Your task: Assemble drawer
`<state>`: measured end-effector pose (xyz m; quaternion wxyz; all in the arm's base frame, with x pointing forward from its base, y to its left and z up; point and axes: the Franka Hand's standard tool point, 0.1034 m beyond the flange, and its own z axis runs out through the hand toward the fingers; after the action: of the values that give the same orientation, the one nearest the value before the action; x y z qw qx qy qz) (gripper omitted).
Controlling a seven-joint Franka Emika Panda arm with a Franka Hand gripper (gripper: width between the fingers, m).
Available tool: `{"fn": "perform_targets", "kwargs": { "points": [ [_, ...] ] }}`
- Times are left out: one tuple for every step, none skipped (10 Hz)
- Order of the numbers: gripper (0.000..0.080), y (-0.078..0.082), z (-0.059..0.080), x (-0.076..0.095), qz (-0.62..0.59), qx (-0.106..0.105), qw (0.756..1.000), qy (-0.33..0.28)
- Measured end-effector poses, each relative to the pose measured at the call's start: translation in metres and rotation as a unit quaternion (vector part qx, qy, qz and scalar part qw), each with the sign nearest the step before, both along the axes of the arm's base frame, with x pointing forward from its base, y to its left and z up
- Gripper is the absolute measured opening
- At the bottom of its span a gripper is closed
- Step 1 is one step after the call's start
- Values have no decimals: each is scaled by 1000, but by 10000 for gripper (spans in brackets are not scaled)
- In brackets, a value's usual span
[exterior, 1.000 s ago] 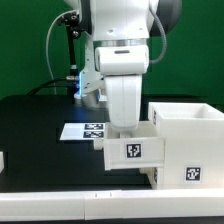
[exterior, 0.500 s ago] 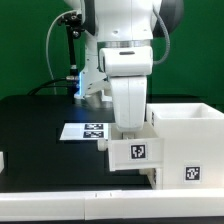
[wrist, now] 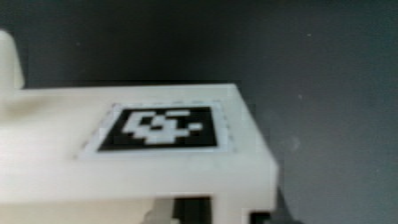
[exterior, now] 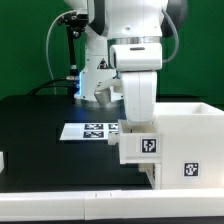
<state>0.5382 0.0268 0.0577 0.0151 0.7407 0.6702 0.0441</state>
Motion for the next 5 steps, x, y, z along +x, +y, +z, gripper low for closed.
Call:
{"fn": "perform_targets", "kwargs": {
  "points": [
    [38, 0, 0, -1, -5, 0, 1000, 1],
    [38, -1, -1, -1, -6, 0, 1000, 1],
    [38, -1, -1, -1, -6, 0, 1000, 2],
    [109, -1, -1, -1, -6, 0, 1000, 2],
    [109, -1, -2, -1, -6, 0, 1000, 2]
  ]
}}
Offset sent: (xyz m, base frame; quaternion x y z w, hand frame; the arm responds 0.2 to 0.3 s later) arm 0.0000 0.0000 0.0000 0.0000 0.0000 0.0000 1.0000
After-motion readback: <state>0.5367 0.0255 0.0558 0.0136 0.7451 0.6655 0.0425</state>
